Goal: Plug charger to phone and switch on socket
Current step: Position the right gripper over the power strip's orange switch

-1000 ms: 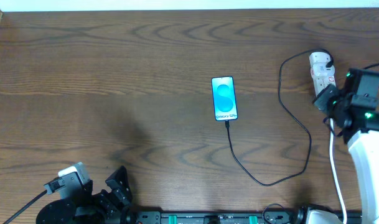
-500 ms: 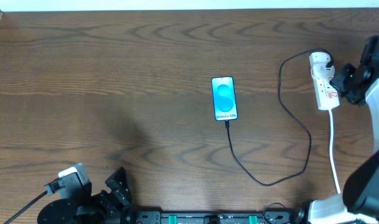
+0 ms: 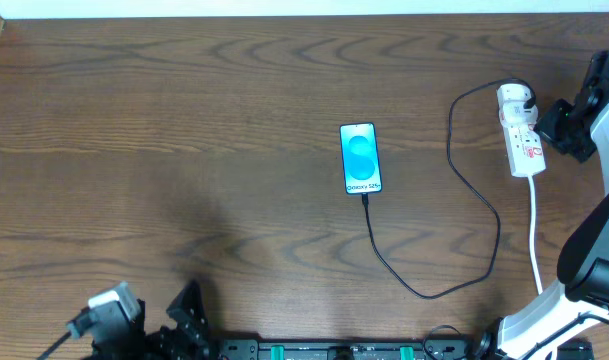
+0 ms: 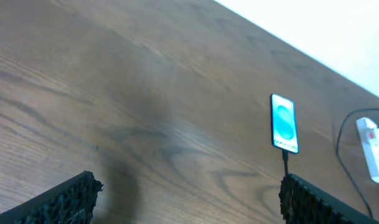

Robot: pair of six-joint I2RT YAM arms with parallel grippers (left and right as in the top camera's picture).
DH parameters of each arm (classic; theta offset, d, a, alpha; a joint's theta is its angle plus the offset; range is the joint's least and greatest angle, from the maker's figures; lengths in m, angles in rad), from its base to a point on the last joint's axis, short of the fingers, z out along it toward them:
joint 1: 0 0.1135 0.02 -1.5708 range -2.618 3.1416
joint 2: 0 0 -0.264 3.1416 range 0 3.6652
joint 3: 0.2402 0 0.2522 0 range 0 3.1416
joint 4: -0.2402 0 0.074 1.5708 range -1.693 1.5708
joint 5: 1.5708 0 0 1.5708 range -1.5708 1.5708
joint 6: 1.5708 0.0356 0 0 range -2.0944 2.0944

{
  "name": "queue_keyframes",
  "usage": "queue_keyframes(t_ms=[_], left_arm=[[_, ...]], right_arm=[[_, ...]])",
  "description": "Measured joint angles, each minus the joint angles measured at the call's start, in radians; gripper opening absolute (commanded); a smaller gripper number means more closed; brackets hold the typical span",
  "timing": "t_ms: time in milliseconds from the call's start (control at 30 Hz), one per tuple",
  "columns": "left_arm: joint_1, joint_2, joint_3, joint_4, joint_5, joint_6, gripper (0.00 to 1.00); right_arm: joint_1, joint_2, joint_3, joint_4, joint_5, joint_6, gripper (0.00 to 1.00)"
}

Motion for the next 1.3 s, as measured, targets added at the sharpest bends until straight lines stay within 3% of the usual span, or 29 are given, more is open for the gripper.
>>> queue_keyframes(t_ms=[733,1300], left_arm=[[0.0,-0.055,-0.001,0.0,0.0,-0.001,0.93],[0.0,-0.055,-0.006,0.002,0.0,-0.001,0.93]], right_arm=[[-0.018,0.088,0.006,0.132,-0.077,-0.01,0.01],[-0.018,0.096,0.006,0.196,-0.15,0.062,0.01]])
